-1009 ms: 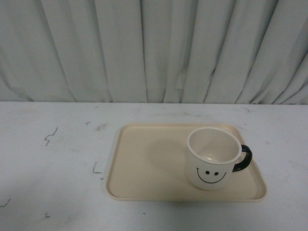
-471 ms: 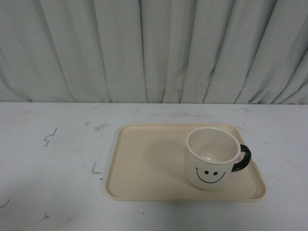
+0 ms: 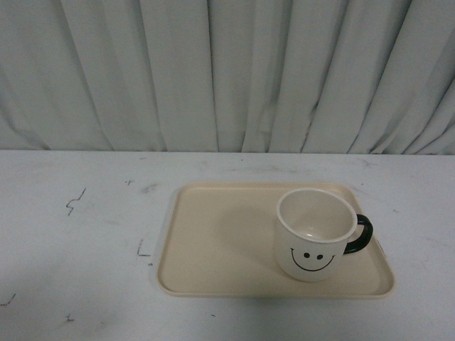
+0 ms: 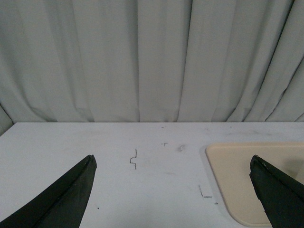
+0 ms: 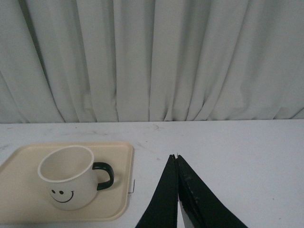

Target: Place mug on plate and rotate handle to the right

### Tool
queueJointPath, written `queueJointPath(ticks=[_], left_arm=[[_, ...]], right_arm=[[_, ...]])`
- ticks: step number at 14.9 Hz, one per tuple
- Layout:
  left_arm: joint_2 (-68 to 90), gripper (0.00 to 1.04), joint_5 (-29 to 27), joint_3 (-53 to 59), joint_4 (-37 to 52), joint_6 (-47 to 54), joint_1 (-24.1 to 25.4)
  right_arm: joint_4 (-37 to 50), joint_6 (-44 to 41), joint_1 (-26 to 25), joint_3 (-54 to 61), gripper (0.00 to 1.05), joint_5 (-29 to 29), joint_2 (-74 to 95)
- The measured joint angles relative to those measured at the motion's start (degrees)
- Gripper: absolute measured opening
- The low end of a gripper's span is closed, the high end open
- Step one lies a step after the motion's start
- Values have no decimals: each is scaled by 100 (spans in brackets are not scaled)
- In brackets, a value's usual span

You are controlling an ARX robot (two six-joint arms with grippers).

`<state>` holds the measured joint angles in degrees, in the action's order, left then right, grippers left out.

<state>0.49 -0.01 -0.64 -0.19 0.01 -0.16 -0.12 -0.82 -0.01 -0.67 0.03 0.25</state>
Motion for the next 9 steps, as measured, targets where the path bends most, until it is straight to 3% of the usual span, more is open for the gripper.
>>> queueJointPath(ticks=[1,3,5,6,9], left_arm=[[0,98,0,0,-2,2,0],[0,98,0,0,0,2,0],[0,98,0,0,0,2,0],[0,98,0,0,0,2,0],[0,98,0,0,0,2,0]], right_arm=[[-17,0,0,0,8,-2,0],[-15,0,0,0,34,0,0],[-15,0,0,0,83,-2,0],[-15,4,0,0,99,-2,0],[-15,4,0,0,98,-2,0]])
